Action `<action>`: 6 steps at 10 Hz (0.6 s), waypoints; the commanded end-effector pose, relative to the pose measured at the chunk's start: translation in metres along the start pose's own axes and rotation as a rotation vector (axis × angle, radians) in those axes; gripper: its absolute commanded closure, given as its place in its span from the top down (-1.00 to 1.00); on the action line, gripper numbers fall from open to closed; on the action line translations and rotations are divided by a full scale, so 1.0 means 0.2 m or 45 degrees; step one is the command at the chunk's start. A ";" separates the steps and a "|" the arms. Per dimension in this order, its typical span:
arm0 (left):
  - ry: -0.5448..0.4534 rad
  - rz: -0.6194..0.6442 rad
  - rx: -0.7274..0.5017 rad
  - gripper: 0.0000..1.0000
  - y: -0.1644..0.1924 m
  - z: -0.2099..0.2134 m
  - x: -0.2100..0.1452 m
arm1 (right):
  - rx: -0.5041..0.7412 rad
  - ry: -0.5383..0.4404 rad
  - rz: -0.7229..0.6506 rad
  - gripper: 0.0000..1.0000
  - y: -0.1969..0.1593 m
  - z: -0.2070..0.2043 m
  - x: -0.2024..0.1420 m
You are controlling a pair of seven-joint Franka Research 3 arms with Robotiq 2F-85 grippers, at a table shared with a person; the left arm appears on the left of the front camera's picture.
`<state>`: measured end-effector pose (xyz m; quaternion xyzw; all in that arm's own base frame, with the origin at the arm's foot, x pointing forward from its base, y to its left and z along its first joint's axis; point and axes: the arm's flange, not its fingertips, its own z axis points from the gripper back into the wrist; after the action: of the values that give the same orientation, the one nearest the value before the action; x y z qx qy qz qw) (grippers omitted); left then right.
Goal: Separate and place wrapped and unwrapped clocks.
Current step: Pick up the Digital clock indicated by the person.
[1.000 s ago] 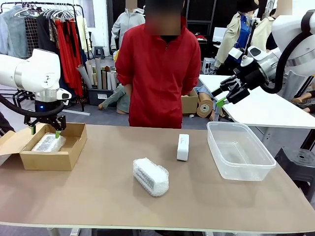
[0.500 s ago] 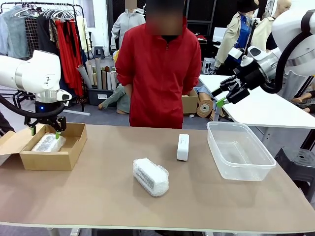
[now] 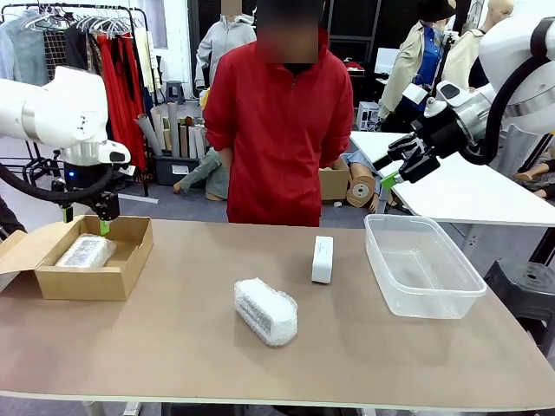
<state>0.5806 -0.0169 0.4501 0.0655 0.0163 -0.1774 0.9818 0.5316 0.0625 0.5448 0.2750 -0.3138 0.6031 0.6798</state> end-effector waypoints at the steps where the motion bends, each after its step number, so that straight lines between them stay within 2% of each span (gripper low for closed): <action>1: -0.071 -0.181 -0.099 1.00 0.00 0.07 -0.06 | -0.001 0.003 0.006 1.00 0.00 0.01 0.01; 2: -0.167 -0.283 -0.185 1.00 -0.02 0.13 -0.07 | -0.001 0.003 0.006 1.00 0.00 0.01 0.01; 5: -0.590 -0.714 -0.451 1.00 -0.06 0.32 -0.11 | -0.001 0.003 0.006 1.00 0.00 0.01 0.01; 6: -0.658 -0.794 -0.482 1.00 -0.07 0.34 -0.11 | -0.001 0.003 0.006 1.00 0.00 0.01 0.01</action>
<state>0.5671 -0.0453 0.5286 -0.1147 -0.1800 -0.4254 0.8795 0.5316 0.0625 0.5449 0.2750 -0.3138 0.6031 0.6798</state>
